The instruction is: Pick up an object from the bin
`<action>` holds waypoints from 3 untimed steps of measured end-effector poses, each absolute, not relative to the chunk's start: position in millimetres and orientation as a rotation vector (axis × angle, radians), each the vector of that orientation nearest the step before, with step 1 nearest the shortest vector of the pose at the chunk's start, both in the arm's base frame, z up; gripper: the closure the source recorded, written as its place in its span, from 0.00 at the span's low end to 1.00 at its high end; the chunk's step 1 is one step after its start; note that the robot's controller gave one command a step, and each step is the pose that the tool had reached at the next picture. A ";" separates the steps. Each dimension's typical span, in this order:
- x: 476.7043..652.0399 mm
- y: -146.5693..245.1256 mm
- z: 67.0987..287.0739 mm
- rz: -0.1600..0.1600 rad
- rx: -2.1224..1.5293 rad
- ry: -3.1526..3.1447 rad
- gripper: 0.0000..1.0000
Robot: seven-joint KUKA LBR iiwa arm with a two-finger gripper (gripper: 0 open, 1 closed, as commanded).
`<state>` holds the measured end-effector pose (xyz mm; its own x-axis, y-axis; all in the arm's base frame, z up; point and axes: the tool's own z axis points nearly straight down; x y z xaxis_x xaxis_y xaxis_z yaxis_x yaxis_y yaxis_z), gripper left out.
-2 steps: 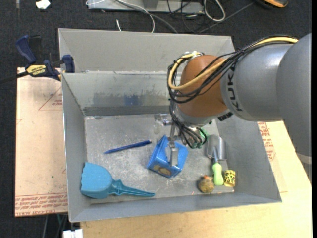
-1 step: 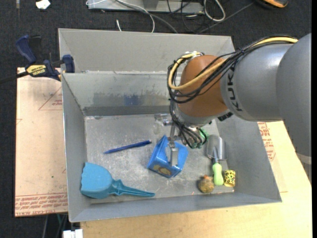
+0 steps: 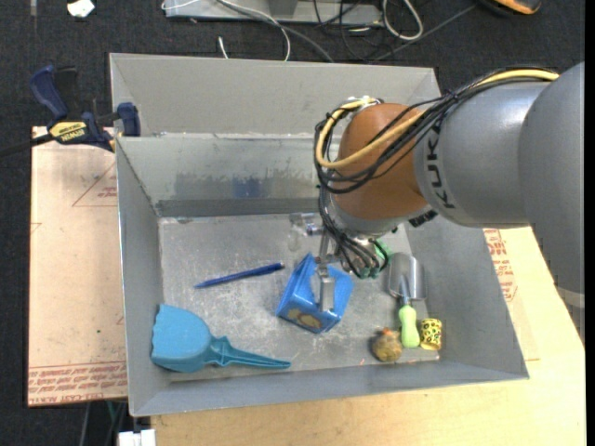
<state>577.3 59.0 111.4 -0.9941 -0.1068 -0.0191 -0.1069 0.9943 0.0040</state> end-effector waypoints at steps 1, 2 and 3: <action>577.3 59.0 111.4 0.008 -0.167 3.118 0.00; 577.3 58.9 111.4 0.008 -0.167 3.118 0.00; 577.3 58.9 111.4 0.008 -0.167 3.118 0.00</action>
Offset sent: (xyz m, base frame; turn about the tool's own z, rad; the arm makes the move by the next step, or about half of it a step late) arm -0.0104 -0.0214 -0.0357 0.1928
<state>577.3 58.9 111.4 -0.9941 -0.1065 -0.0191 -0.1066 0.9943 0.0043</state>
